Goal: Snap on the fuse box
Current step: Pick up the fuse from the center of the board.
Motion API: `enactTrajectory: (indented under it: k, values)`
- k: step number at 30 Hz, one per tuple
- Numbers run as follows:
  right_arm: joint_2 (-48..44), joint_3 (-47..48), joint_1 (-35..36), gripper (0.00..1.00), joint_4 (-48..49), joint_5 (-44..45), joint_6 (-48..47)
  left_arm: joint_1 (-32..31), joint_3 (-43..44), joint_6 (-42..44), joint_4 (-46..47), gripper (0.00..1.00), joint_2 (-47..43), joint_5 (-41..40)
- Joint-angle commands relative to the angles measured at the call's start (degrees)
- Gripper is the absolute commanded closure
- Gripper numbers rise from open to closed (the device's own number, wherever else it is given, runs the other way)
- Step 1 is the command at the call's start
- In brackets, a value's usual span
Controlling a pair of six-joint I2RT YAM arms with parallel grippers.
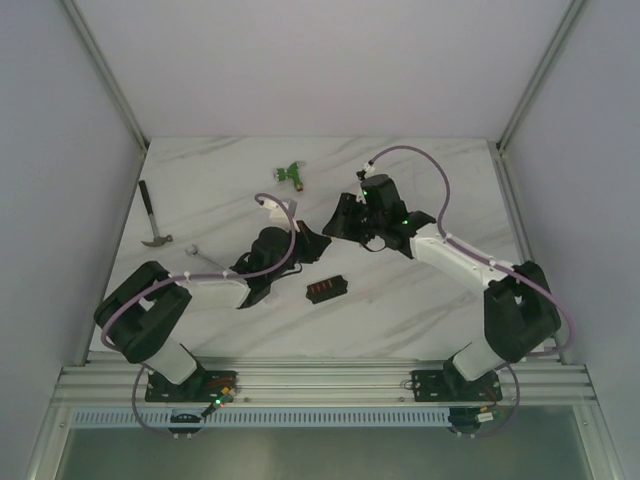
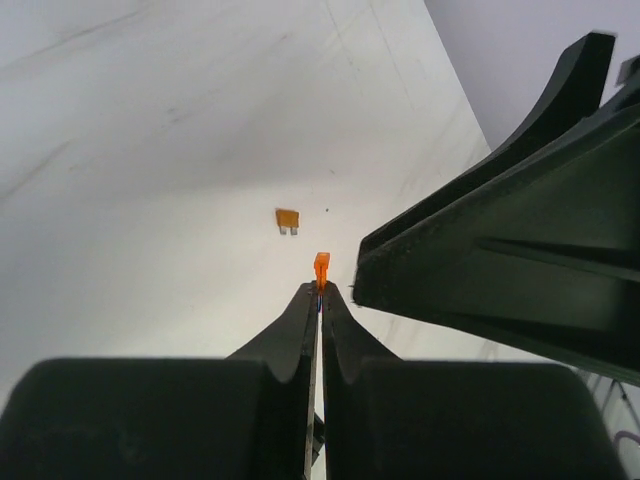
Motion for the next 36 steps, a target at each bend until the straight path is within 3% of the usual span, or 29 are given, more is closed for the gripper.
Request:
enactTrajectory:
  k: [1,6,15,25,30,36]
  values:
    - [-5.3,-0.2,-0.8,0.46,2.3,-2.8,-7.1,0.0,-0.8,6.2,0.6,0.99,-3.6,0.9]
    - [-11.4,-1.4,-6.8,0.47,2.0,-13.7,-24.2,0.6,0.4,14.1,-3.1,0.99,-7.9,9.5]
    - [-19.3,-2.8,-12.0,0.48,-1.2,-41.0,-41.9,0.8,5.6,24.4,-12.8,0.99,-14.9,26.6]
    - [-23.9,-2.6,-11.8,0.54,-11.9,-46.8,-59.8,0.8,10.3,38.7,-26.5,1.00,-21.2,39.1]
    - [-24.8,-3.9,-10.9,0.55,-14.8,-50.9,-69.3,0.8,11.3,41.9,-27.8,1.00,-22.2,43.9]
    - [-23.1,-0.4,-7.8,0.57,-19.0,-48.6,-75.3,0.8,12.6,43.4,-28.9,1.00,-20.9,46.2]
